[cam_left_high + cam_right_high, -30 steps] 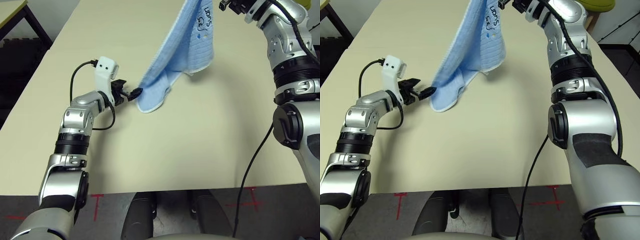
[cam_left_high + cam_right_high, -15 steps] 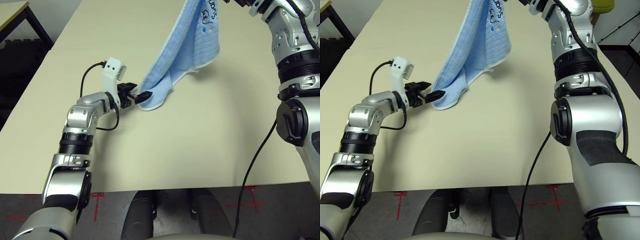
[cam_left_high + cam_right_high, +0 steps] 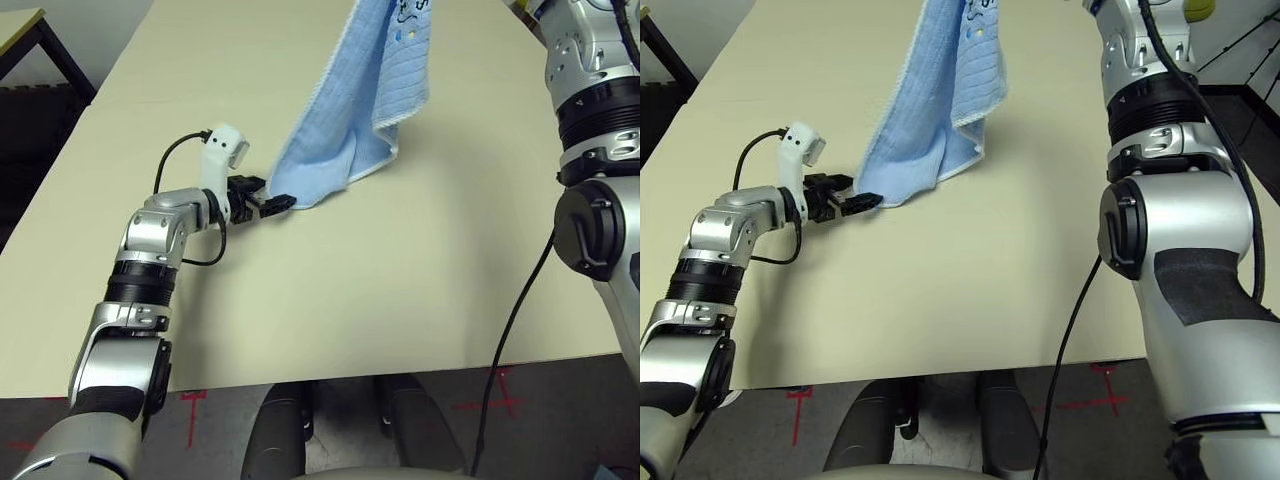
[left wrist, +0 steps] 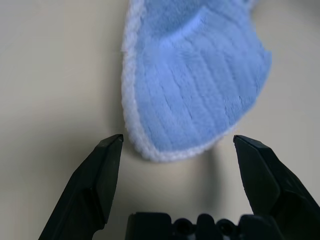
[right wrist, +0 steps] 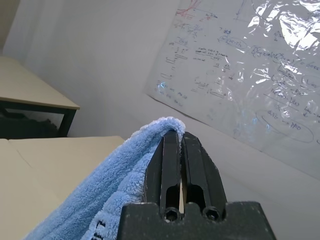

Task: Fold the towel and set it aside.

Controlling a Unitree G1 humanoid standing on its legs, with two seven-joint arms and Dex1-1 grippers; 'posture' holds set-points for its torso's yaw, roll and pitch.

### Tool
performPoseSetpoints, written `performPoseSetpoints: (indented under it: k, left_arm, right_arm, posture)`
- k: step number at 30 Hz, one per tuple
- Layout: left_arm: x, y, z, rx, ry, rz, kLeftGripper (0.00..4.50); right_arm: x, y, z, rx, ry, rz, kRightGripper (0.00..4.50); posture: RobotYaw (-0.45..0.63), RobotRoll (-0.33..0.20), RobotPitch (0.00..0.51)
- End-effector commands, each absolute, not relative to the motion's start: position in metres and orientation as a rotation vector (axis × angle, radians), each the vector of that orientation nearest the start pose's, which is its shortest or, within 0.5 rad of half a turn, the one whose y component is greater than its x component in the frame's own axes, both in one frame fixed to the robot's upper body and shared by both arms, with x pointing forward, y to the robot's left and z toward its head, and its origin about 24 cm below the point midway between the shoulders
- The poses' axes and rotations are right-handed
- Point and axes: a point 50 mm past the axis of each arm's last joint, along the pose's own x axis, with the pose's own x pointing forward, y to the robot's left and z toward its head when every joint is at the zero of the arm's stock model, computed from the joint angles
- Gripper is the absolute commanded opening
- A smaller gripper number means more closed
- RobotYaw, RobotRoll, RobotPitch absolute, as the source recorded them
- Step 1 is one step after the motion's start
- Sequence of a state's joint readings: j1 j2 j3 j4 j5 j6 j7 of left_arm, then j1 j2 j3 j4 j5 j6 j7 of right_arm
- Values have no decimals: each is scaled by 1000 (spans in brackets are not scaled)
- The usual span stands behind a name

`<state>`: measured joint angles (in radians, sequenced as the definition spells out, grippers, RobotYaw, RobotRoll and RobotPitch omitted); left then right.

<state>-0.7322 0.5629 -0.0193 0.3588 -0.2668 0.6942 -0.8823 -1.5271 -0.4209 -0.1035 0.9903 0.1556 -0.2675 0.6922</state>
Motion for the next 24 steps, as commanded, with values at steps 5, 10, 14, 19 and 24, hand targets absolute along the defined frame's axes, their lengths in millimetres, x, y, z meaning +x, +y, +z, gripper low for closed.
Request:
performPoseSetpoints:
  k: [5, 10, 14, 19, 24]
  left_arm:
    - [350, 199, 154, 1, 381, -799, 4500]
    - [350, 198, 156, -75, 394, -833, 4500]
    - [351, 201, 156, -79, 411, -820, 3891]
    - [348, 209, 155, -69, 451, -817, 2242]
    - [346, 213, 154, -68, 472, -821, 561]
  right_arm:
    - [377, -146, 396, -348, -794, 603, 52]
    - [377, -148, 394, -355, -791, 600, 52]
    - [377, -148, 393, -355, -788, 599, 0]
    - [378, -149, 392, -353, -783, 593, 0]
    - [379, -151, 391, -351, -775, 583, 0]
  posture:
    - [-46, 0, 163]
    - [-51, 0, 163]
    - [-51, 0, 163]
    - [-46, 0, 164]
    - [-44, 0, 167]
